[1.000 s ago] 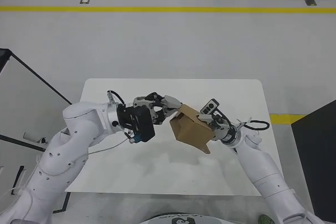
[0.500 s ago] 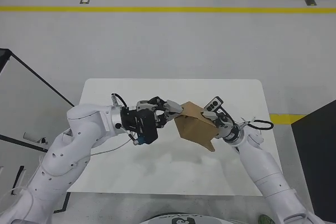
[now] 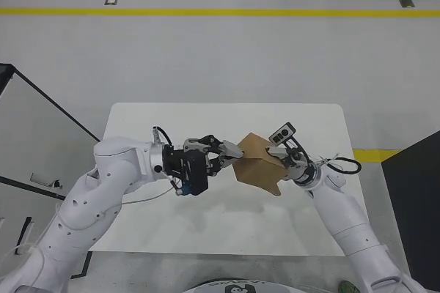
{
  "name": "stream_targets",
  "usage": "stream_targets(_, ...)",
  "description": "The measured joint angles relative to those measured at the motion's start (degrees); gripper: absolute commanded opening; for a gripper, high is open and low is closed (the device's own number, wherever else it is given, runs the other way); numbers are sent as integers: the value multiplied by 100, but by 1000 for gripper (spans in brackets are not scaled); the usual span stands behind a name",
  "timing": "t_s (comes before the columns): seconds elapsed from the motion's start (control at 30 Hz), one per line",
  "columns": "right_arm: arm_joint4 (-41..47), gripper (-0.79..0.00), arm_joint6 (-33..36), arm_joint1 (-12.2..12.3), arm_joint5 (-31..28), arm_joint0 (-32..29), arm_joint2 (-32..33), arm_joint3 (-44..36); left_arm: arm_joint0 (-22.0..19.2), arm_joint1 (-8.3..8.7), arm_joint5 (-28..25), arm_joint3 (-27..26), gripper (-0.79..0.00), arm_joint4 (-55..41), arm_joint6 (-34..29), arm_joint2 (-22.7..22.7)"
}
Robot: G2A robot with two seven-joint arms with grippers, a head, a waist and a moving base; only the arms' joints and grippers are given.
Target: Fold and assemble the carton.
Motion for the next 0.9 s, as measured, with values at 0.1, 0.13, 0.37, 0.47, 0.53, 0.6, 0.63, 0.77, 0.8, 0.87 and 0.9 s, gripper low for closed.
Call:
stream_targets(0.1,54,-785,109,-11,-156,25,10,-5,56,-8,86,72,-785,-220,-9,-20)
stream_targets(0.13,57,-785,119,-12,-170,27,11,-5,63,-9,99,83,-785,-251,-13,-26)
stream_targets(0.37,54,-785,111,-12,-164,25,9,-8,61,-9,96,82,-785,-242,-13,-26)
stream_targets(0.47,-44,-785,21,-12,-210,-1,0,-133,61,-8,96,82,-785,-242,-13,-26)
stream_targets(0.53,-135,-785,94,-4,-277,3,15,-138,61,-8,96,82,-785,-242,-13,-26)
stream_targets(0.6,-185,-785,183,-2,-338,28,23,-112,61,-8,96,82,-785,-242,-13,-26)
stream_targets(0.63,-212,-785,244,-2,-393,49,25,-90,61,-8,96,82,-785,-242,-13,-26)
stream_targets(0.77,-217,-785,367,-14,-629,114,29,-23,61,-8,96,82,-785,-242,-13,-26)
stream_targets(0.8,-197,-785,370,-18,-679,125,26,-20,61,-8,96,82,-785,-242,-13,-26)
stream_targets(0.87,-164,-785,369,-22,-777,145,17,-22,61,-8,96,82,-785,-242,-13,-26)
stream_targets(0.9,-153,-785,368,-22,-808,150,14,-22,61,-8,96,82,-785,-242,-13,-26)
